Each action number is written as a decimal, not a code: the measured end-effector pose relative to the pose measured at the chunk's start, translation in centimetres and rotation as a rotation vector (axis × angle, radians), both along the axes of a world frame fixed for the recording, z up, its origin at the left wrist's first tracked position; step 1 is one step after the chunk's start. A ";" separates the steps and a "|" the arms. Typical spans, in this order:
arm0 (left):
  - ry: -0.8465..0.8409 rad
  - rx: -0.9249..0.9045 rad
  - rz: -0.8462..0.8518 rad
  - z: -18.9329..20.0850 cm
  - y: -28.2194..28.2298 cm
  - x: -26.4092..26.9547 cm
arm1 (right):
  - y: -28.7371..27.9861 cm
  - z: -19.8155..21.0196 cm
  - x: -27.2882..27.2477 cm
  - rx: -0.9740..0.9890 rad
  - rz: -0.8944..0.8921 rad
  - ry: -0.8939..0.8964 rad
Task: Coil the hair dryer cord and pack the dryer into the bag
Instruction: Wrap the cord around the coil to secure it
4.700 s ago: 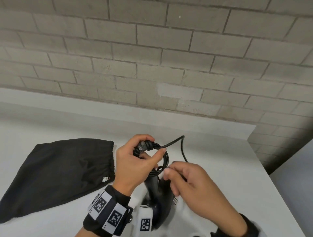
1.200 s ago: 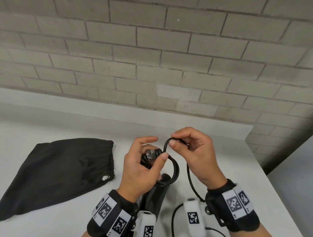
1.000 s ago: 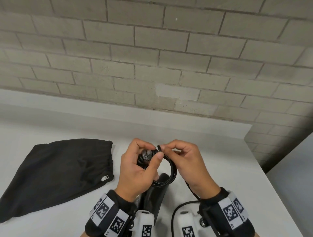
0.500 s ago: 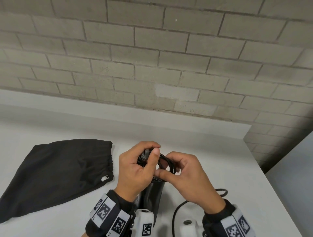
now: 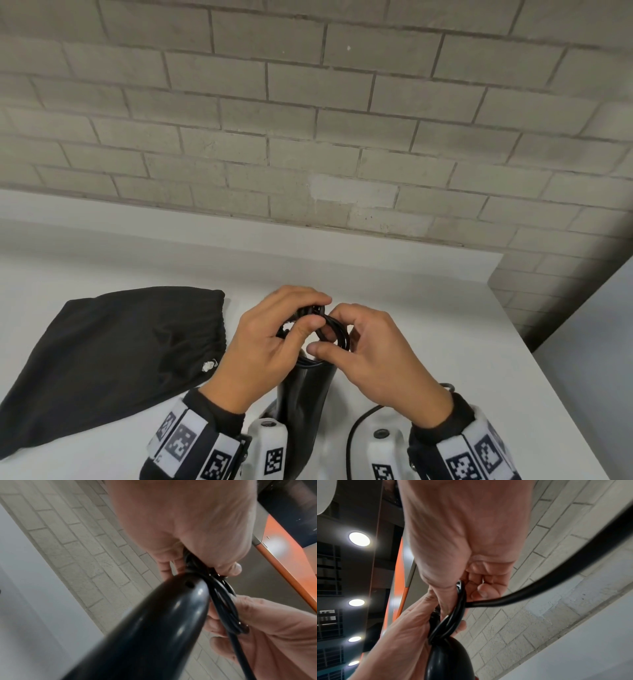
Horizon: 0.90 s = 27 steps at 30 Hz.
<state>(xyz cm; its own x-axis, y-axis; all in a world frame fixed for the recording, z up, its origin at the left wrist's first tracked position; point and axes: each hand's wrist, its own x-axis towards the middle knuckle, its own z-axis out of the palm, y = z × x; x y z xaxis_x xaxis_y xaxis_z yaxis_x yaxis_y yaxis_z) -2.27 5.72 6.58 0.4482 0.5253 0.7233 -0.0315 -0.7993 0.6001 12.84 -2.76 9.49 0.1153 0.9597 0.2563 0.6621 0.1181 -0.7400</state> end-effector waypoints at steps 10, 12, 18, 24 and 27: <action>0.077 -0.059 0.033 0.4 0.2 -0.1 | -0.1 -0.2 0.0 0.046 0.009 -0.080; 0.044 -0.133 0.044 0.3 0.1 0.0 | -0.1 -0.6 -0.2 0.072 -0.010 -0.082; -0.055 -0.290 0.109 0.6 -0.6 0.9 | -0.4 -2.2 -1.0 0.505 -0.235 -0.196; -0.123 -0.267 0.221 0.4 -0.9 1.6 | -0.6 -3.2 -3.2 0.432 -0.407 -0.498; -0.127 -0.178 0.247 -0.1 -0.6 1.8 | -0.4 -2.9 -3.7 0.310 -0.400 -0.319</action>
<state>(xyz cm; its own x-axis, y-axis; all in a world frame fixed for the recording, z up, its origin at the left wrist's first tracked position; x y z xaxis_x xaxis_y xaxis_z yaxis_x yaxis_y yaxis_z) -0.46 5.16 6.47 0.2041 0.7302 0.6521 0.0666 -0.6749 0.7349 9.18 -3.12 6.61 0.3239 0.7325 0.5988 0.8834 -0.0076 -0.4685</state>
